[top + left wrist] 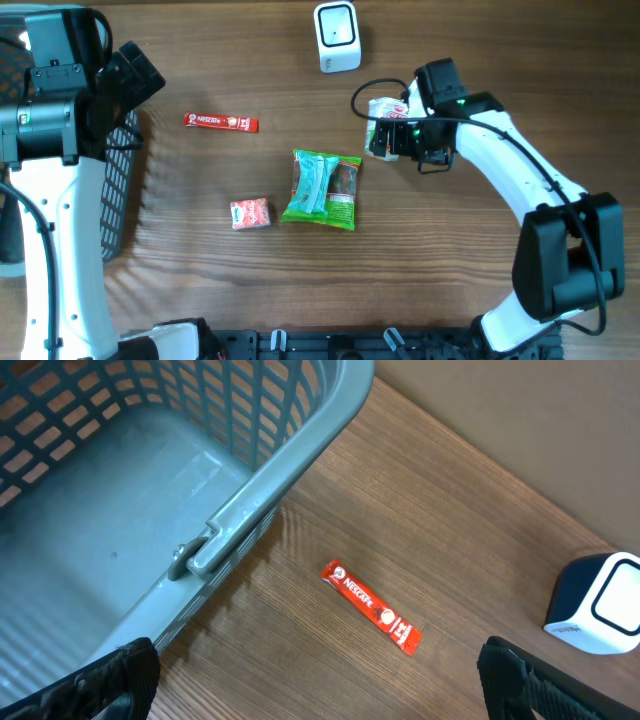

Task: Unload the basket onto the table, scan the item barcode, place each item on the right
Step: 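Lift the cup noodles with the right gripper and rotate it, then carry the cup noodles to the scanner and hold its base over it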

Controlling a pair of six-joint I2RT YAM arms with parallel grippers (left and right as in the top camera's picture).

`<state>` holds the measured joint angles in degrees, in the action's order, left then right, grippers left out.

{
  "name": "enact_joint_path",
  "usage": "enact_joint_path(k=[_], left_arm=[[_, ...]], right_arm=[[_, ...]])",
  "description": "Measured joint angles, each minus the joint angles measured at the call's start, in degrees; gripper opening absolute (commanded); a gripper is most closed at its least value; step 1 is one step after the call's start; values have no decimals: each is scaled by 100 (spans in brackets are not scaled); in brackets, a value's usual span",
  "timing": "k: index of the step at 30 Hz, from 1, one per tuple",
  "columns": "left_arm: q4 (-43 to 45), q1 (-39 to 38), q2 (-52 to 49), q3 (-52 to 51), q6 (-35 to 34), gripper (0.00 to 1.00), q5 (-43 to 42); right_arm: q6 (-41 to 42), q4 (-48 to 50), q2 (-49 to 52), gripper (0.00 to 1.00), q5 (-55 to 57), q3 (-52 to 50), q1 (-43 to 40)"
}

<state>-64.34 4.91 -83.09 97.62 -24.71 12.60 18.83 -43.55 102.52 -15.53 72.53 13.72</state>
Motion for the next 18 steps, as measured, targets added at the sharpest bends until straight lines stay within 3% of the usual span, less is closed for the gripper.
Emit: enact_joint_path(k=[5, 10, 14, 18], left_arm=[[2, 0, 0, 0, 0, 100, 0], [0, 0, 0, 0, 0, 100, 0], [4, 0, 0, 0, 0, 100, 0], [0, -2, 0, 0, 0, 100, 0]], right_arm=[[-7, 251, -61, 99, -476, 103, -750], [-133, 385, -37, 91, -1189, 101, -1714], [-243, 1152, 426, 90, -1644, -105, -1652], [-260, 1318, 756, 91, -2020, -170, -1370]])
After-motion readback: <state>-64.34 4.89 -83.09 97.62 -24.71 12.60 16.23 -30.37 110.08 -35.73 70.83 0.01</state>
